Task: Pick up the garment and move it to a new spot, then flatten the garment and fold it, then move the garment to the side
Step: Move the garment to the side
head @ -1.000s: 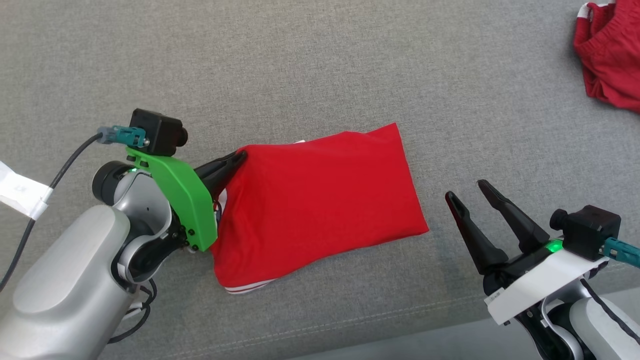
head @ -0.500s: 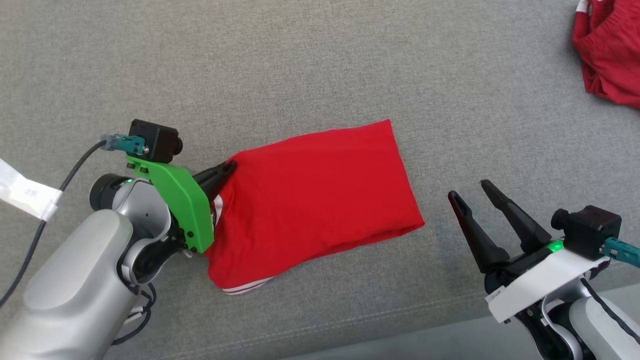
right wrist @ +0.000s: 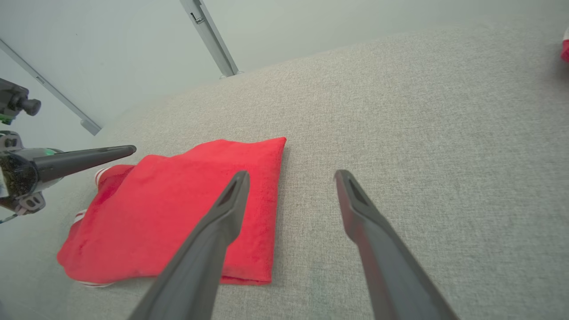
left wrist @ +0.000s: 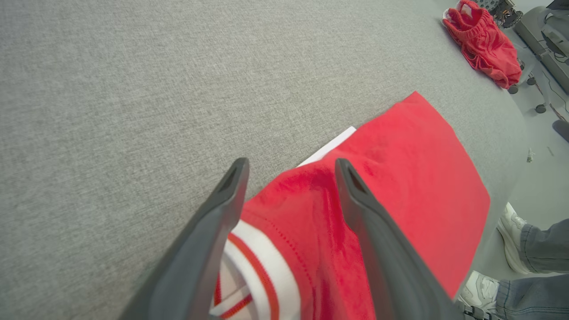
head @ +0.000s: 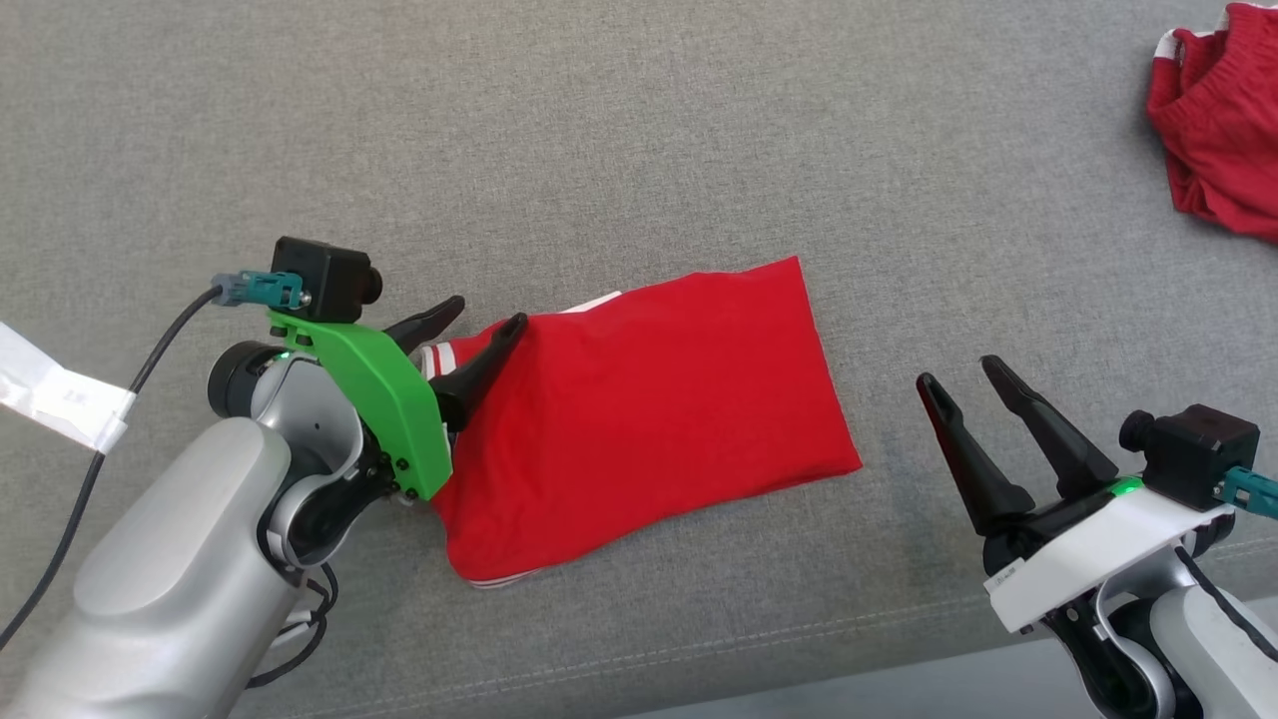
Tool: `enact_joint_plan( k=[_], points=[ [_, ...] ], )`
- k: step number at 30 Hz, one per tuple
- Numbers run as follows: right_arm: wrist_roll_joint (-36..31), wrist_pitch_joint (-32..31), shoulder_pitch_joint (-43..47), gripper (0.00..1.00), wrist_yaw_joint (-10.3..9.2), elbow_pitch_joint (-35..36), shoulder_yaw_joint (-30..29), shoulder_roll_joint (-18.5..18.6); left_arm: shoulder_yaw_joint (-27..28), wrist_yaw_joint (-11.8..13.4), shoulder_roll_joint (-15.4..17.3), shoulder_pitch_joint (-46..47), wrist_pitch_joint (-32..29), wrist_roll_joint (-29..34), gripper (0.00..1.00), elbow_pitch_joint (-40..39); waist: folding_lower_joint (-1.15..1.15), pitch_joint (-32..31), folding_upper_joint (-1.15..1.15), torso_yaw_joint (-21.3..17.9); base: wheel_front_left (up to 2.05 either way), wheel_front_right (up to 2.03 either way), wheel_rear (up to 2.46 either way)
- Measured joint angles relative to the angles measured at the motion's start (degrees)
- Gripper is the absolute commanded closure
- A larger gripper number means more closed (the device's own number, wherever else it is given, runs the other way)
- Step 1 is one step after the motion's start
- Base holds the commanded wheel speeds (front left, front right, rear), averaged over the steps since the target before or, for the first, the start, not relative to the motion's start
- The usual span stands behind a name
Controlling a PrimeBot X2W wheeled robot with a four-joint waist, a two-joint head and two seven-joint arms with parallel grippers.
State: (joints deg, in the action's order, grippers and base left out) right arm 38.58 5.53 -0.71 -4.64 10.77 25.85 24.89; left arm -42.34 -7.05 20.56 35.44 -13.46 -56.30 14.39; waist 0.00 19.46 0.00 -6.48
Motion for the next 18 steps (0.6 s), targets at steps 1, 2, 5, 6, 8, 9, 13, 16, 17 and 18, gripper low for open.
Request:
enact_joint_plan(
  k=[1,2,5,6,8,9,13,16,17,18],
  points=[
    [0.2,0.0,0.0,0.00,0.00,-0.1,-0.1,0.0,0.0,0.0,0.0,0.0,0.2,0.0,0.00,0.0,0.00,-0.2,0.00,0.1,0.00,0.00,0.00],
    [0.3,0.0,0.0,0.00,0.00,-0.1,-0.2,0.0,0.0,0.0,0.1,0.0,0.4,0.0,0.00,0.0,0.00,-0.4,0.00,0.3,0.00,0.00,0.00],
    [0.8,0.0,0.1,0.00,0.01,-0.4,-0.1,0.0,0.2,0.0,0.6,0.0,2.0,0.2,0.00,0.0,0.00,-1.2,0.00,0.8,0.00,0.00,0.00],
    [0.8,0.0,0.1,0.00,0.03,-0.5,0.1,0.0,0.5,0.0,0.8,0.0,2.7,0.4,0.00,0.0,0.00,-1.4,0.00,0.9,0.00,0.00,0.00],
    [0.8,0.0,0.1,0.00,0.03,-0.6,0.2,-0.1,1.5,0.0,0.9,-0.1,3.7,0.4,0.00,-0.7,0.00,-1.8,0.00,1.0,0.00,0.00,0.00],
    [0.9,0.0,0.2,0.00,0.02,-0.7,0.1,0.0,1.5,0.0,0.8,-0.2,4.1,0.2,0.00,-1.5,0.00,-2.0,0.00,1.1,0.00,0.00,0.00],
    [2.2,0.5,0.8,0.00,0.02,-1.1,-0.5,-0.2,0.7,0.0,-0.8,-1.2,5.0,0.1,0.00,-5.0,0.00,-2.7,0.00,1.5,0.00,0.00,0.00],
    [4.6,0.5,1.8,0.00,0.02,-1.6,-0.9,-1.5,-0.1,0.0,-1.0,-3.5,6.4,0.2,0.00,-6.5,0.00,-3.3,0.00,1.8,0.00,0.00,0.00],
    [5.2,0.5,2.1,0.00,0.02,-1.9,-1.0,-1.9,-0.2,0.0,-0.9,-4.2,6.9,0.5,0.00,-7.1,0.00,-3.5,0.00,1.9,0.00,0.00,0.00],
    [5.4,0.5,2.3,0.00,0.07,-2.2,-0.9,-1.9,-0.1,0.2,-0.8,-4.9,7.3,0.9,0.00,-7.7,0.00,-3.7,0.00,2.0,0.00,0.00,0.00]
  ],
)
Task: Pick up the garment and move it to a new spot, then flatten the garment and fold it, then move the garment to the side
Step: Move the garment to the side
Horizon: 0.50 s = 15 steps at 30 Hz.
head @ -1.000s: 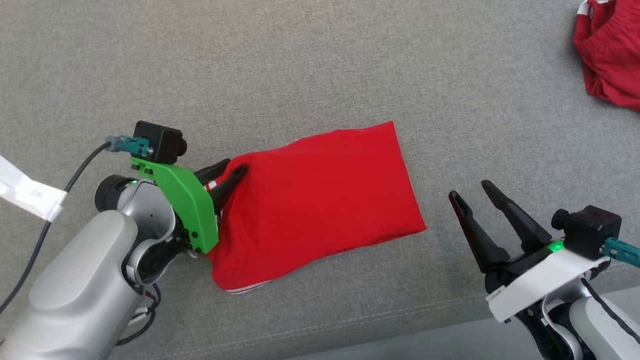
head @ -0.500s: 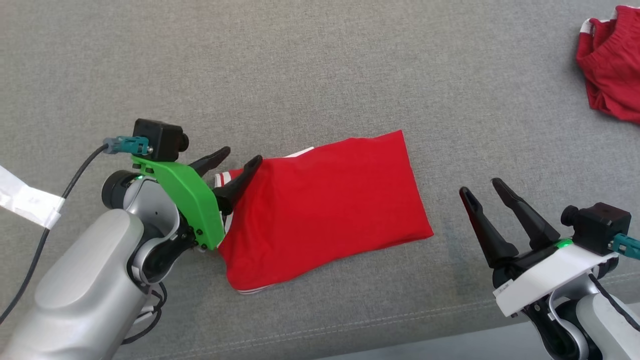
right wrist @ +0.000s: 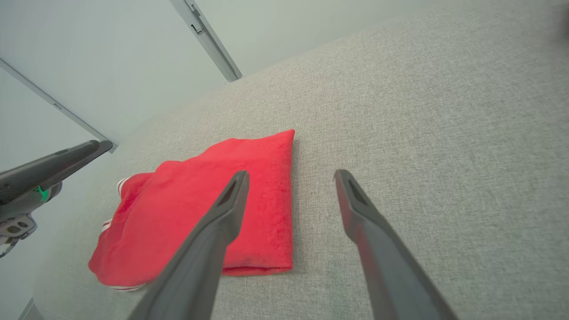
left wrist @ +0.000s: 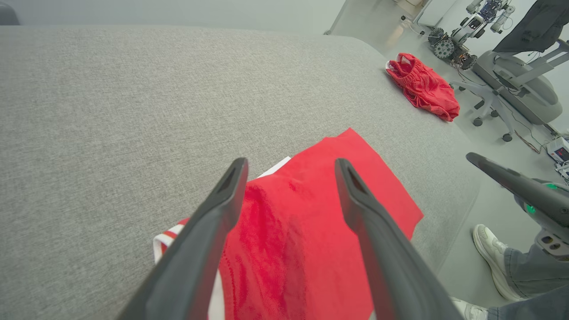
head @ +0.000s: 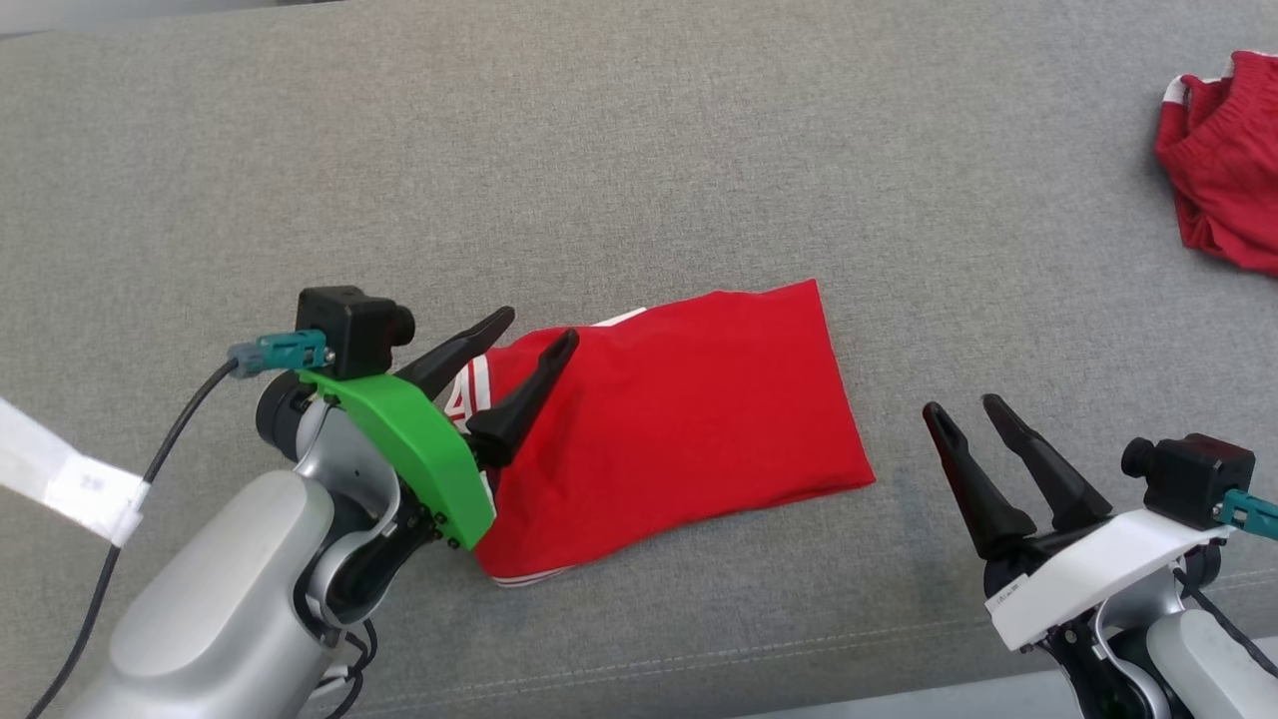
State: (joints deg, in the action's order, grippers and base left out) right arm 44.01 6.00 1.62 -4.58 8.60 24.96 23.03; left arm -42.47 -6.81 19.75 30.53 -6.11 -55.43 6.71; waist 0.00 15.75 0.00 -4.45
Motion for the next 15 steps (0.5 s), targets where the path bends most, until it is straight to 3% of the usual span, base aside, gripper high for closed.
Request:
enact_joint_plan(
  k=[6,15],
  points=[
    [2.9,-1.2,0.0,0.00,0.56,-3.2,-0.9,0.2,0.4,3.9,1.1,-4.6,3.0,2.6,0.00,-3.5,0.00,-0.5,0.00,1.0,0.00,0.00,0.00],
    [12.0,-4.1,-0.8,0.00,3.85,-9.7,-3.1,-1.4,0.0,8.6,0.7,-11.0,5.8,3.8,0.00,-9.1,0.00,0.0,0.00,4.1,0.00,0.00,0.00]
  ],
)
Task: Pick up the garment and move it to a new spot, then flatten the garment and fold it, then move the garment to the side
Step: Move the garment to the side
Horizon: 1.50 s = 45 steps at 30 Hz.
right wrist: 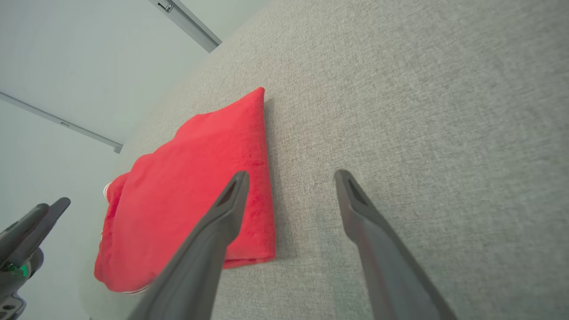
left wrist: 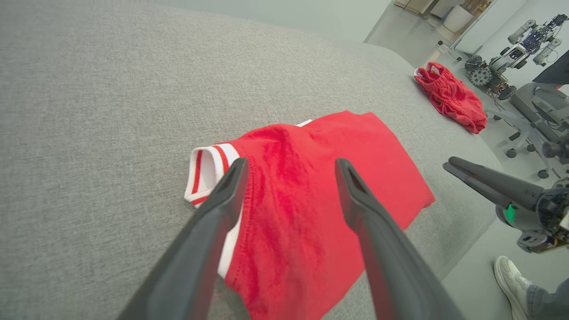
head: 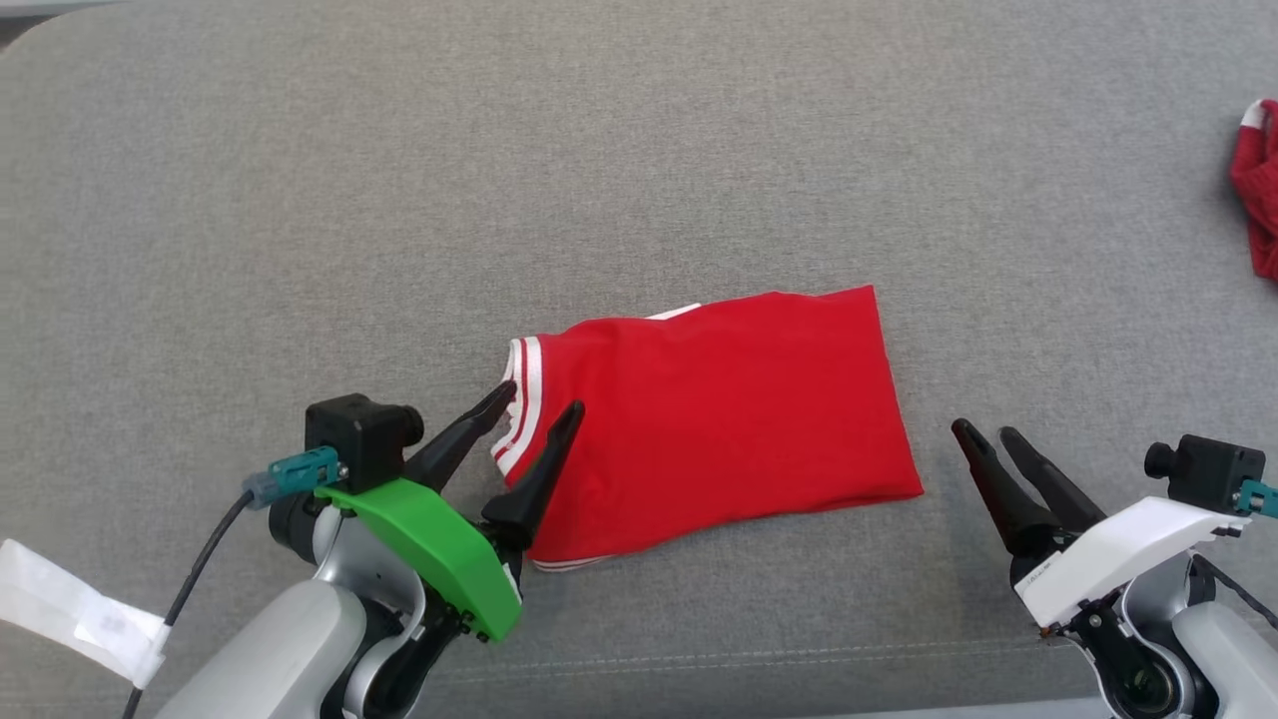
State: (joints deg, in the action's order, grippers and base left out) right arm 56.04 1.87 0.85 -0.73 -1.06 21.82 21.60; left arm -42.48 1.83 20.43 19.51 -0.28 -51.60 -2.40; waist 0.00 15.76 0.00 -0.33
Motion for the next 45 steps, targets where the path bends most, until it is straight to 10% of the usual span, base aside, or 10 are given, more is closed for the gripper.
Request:
enact_joint_plan(
  k=[14,36,37,38,45],
  points=[
    [0.9,-3.1,-4.8,0.00,4.33,-5.5,1.8,0.0,5.3,4.8,5.2,-7.6,6.7,6.7,0.00,-3.7,0.00,1.3,0.00,6.6,0.00,0.00,0.00],
    [7.0,-8.3,-9.7,0.00,6.32,-11.0,3.3,-2.1,8.9,5.0,3.3,-13.9,10.0,6.2,0.00,-5.7,0.00,0.3,0.00,9.9,0.00,0.00,0.00],
    [7.1,-8.8,-10.6,0.26,6.73,-11.4,3.3,-2.1,9.4,5.1,3.3,-14.5,10.4,6.2,0.00,-5.8,0.00,0.3,0.00,10.0,0.00,0.00,0.00],
    [7.2,-8.9,-11.0,0.91,6.73,-11.6,3.3,-2.2,9.6,5.1,3.3,-14.9,10.4,6.2,0.00,-5.8,0.00,0.3,0.00,10.0,0.00,0.00,0.00],
    [8.1,-10.1,-13.4,1.00,7.22,-12.5,2.3,-0.7,10.6,5.1,3.2,-16.3,10.5,6.4,0.00,-6.9,0.00,1.0,0.00,10.0,0.00,0.00,0.00]
  ],
)
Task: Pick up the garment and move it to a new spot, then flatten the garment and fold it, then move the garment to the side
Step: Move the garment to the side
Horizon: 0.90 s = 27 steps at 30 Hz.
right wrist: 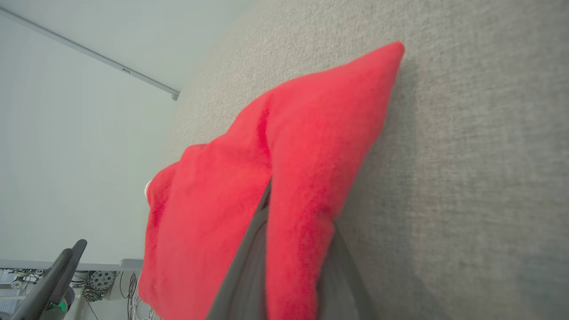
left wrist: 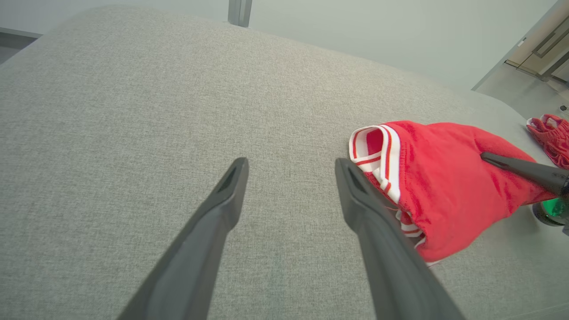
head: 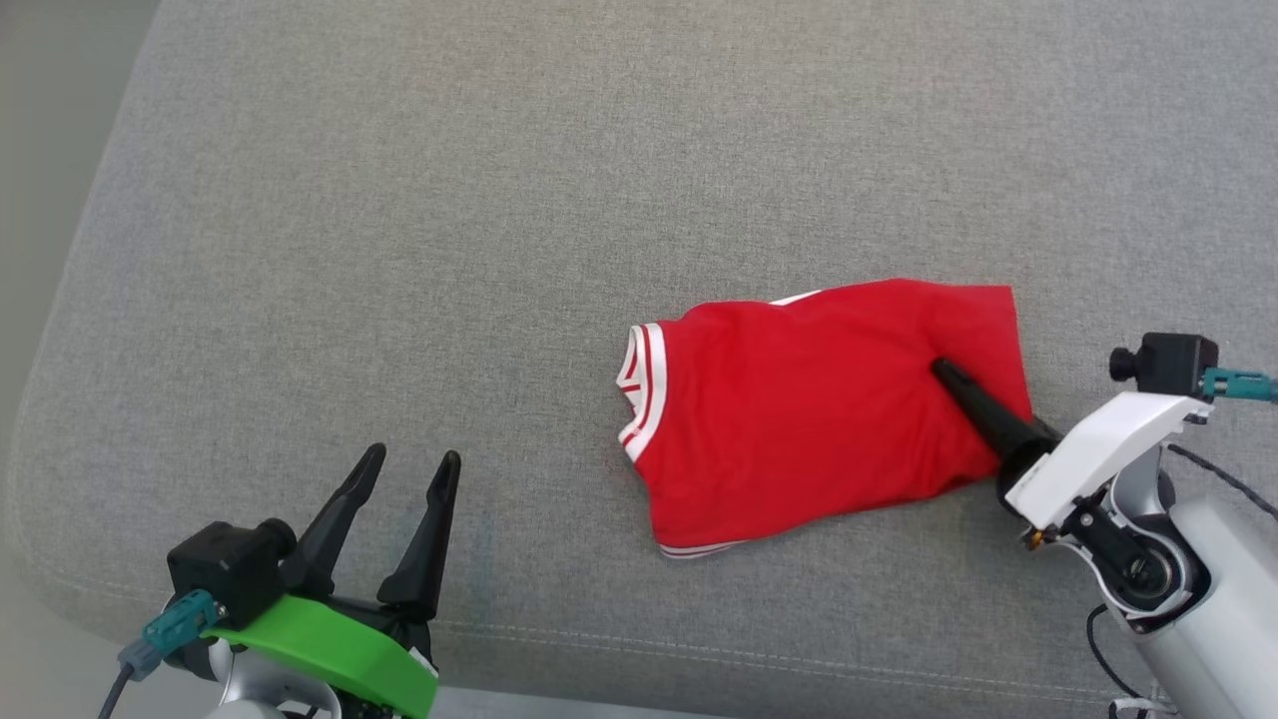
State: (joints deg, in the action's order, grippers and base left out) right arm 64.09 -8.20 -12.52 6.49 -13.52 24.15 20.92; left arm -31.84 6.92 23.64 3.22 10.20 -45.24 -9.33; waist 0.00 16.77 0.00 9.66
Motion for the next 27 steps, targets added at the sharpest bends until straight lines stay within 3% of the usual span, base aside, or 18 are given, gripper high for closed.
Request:
enact_joint_plan(
  k=[17,27],
  points=[
    [-0.1,-5.1,-12.3,1.00,-0.09,-0.4,-6.6,11.6,2.6,0.2,0.2,-0.9,-1.2,0.9,0.00,-2.3,0.00,1.9,0.00,-1.1,0.00,0.00,0.00],
    [0.5,-9.3,-19.5,1.00,-3.14,0.1,-11.2,17.8,6.4,0.2,1.6,-1.2,-2.6,3.0,0.00,-5.0,0.00,7.0,0.00,-2.5,0.00,0.00,0.00]
  ],
)
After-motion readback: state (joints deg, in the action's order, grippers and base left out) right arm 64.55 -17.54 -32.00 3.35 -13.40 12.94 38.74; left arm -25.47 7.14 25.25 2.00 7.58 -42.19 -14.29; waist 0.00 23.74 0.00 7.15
